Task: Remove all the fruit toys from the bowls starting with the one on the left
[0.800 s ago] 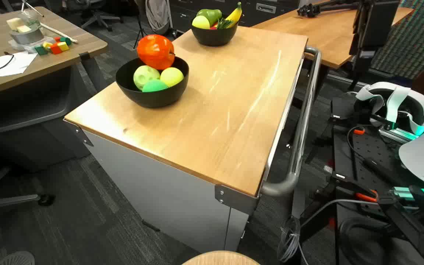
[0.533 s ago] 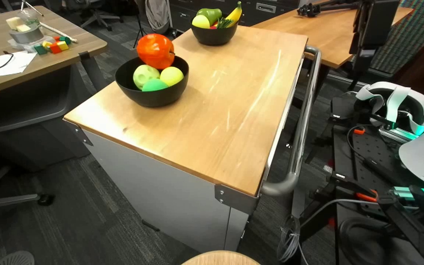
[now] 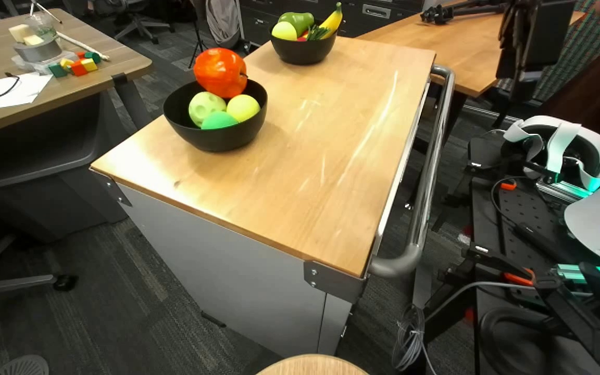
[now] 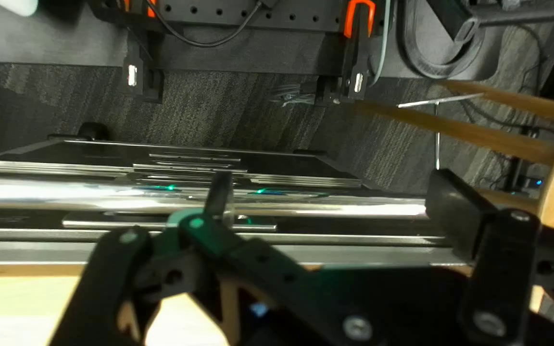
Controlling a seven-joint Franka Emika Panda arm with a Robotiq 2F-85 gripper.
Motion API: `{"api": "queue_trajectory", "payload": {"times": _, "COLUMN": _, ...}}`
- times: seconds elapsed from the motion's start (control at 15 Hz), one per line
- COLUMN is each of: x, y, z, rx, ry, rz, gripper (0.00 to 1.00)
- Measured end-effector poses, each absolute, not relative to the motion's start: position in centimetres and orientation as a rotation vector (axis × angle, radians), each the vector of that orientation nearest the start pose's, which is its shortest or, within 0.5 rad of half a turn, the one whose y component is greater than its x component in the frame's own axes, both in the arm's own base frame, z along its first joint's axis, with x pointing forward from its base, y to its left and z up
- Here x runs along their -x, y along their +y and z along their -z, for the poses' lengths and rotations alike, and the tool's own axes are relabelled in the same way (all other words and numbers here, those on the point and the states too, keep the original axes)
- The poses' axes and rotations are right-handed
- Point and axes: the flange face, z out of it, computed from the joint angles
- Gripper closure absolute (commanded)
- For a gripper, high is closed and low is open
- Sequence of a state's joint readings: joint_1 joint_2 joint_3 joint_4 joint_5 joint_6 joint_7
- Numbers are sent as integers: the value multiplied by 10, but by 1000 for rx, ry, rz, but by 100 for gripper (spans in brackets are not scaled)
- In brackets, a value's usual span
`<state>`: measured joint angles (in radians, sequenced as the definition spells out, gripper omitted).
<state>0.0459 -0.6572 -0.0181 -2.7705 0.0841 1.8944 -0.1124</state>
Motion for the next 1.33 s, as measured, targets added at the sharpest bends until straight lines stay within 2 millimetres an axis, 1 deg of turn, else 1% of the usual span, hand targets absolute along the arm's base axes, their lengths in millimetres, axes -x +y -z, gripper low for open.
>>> {"api": "queue_trajectory", "payload": {"times": 0.13, "x": -311, "y": 9, "z": -385, "rx": 3045, "ry": -322, "rz": -320, "gripper": 0}}
{"api": "queue_trajectory", "payload": {"times": 0.2, "x": -314, "y": 6, "z": -388, "rx": 3077, "ry": -365, "rz": -287, "gripper": 0}}
{"api": "queue_trajectory", "payload": {"times": 0.33, "x": -322, "y": 8, "z": -396, "rx": 3111, "ry": -381, "rz": -168, "gripper": 0}}
{"api": "queue_trajectory", "payload": {"times": 0.6, "x": -323, "y": 9, "z": -399, "rx": 3118, "ry": -386, "rz": -133, "gripper": 0}}
{"api": "queue_trajectory", "payload": {"times": 0.67, "x": -326, "y": 10, "z": -400, "rx": 3120, "ry": -391, "rz": -95, "gripper": 0}}
{"api": "queue_trajectory", "payload": {"times": 0.93, "x": -354, "y": 12, "z": -419, "rx": 3126, "ry": -416, "rz": 266, "gripper": 0}}
{"api": "queue_trajectory", "payload": {"times": 1.07, "x": -373, "y": 14, "z": -437, "rx": 3111, "ry": -422, "rz": 467, "gripper": 0}}
{"api": "queue_trajectory", "payload": {"times": 1.2, "x": -399, "y": 17, "z": -453, "rx": 3074, "ry": -394, "rz": 664, "gripper": 0}}
{"api": "queue_trajectory", "payload": {"times": 1.27, "x": -411, "y": 17, "z": -453, "rx": 3067, "ry": -333, "rz": 672, "gripper": 0}}
{"api": "queue_trajectory", "payload": {"times": 1.33, "x": -422, "y": 16, "z": -447, "rx": 3080, "ry": -278, "rz": 609, "gripper": 0}}
